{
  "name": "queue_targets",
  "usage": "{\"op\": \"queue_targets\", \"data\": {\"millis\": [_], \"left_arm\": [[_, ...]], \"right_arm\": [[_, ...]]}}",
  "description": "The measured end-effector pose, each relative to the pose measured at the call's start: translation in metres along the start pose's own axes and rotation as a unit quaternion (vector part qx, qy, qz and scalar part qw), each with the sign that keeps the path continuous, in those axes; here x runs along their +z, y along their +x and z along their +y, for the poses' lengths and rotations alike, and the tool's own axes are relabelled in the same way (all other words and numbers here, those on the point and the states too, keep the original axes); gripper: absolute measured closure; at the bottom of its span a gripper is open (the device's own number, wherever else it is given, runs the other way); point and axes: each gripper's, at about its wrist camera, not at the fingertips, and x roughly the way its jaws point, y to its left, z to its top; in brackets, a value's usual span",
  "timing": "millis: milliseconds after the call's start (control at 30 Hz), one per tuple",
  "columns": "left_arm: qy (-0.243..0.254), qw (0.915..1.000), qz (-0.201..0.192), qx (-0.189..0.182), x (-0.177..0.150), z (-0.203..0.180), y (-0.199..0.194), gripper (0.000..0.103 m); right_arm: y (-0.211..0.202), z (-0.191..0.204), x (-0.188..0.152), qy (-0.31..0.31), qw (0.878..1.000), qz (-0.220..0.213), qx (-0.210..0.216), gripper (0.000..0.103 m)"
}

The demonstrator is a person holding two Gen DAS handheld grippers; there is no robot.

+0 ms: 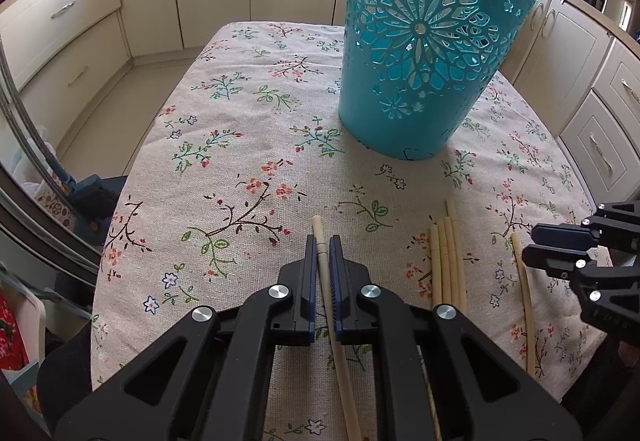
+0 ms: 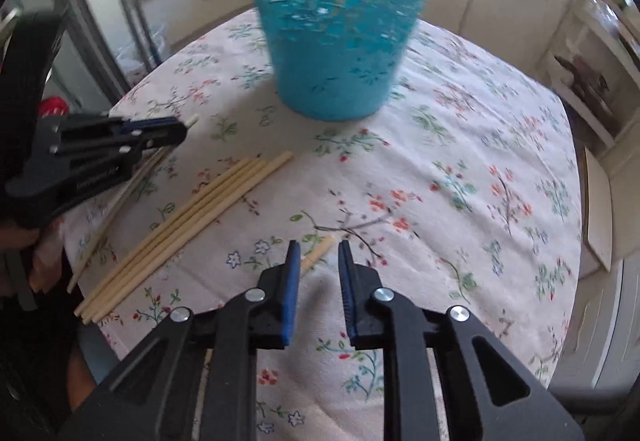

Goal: Organize utensils
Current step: 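Hold the stick in the left tool while the right tool grasps a loose wooden stick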

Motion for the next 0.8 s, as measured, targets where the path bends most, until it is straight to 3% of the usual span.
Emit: {"op": "queue_targets", "data": {"millis": [167,233,367,467,500,567,667,733,800], "left_arm": [[0.002,1.0000,0.000,0.000,-0.001,0.000,0.001,0.096],[0.003,1.0000,0.000,0.000,0.000,0.000,0.001,0.096],[0.002,1.0000,0.001,0.000,0.000,0.000,0.000,0.096],[0.001,1.0000,0.001,-0.001,0.000,0.001,0.000,0.096],[0.000,1.0000,0.001,-0.002,0.000,0.001,0.000,0.096],[0.002,1.0000,0.001,-0.001,0.000,0.000,0.001,0.096],[0.002,1.0000,0.002,-0.002,0.000,0.001,0.001,0.096],[0.001,1.0000,0.002,-0.004,0.000,0.001,0.000,0.096],[0.001,1.0000,0.002,-0.004,0.000,0.001,-0.001,0.096]], "right_arm": [[0.007,0.007,-0.005,0.000,1.000,0.019,0.003,0.083],[0.008,0.016,-0.005,-0.033,0.999,-0.003,-0.016,0.084],[0.011,0.024,0.006,-0.088,0.996,0.015,-0.029,0.084],[0.011,0.008,0.017,0.003,0.999,0.027,0.029,0.083],[0.010,0.002,0.019,0.045,0.998,0.030,0.031,0.075],[0.008,0.003,0.018,0.082,0.995,0.024,0.044,0.070],[0.017,0.027,0.012,0.053,0.998,0.028,0.018,0.068],[0.014,0.049,0.008,-0.007,1.000,0.003,-0.014,0.074],[0.014,0.056,0.007,-0.062,0.998,0.003,-0.005,0.083]]}}
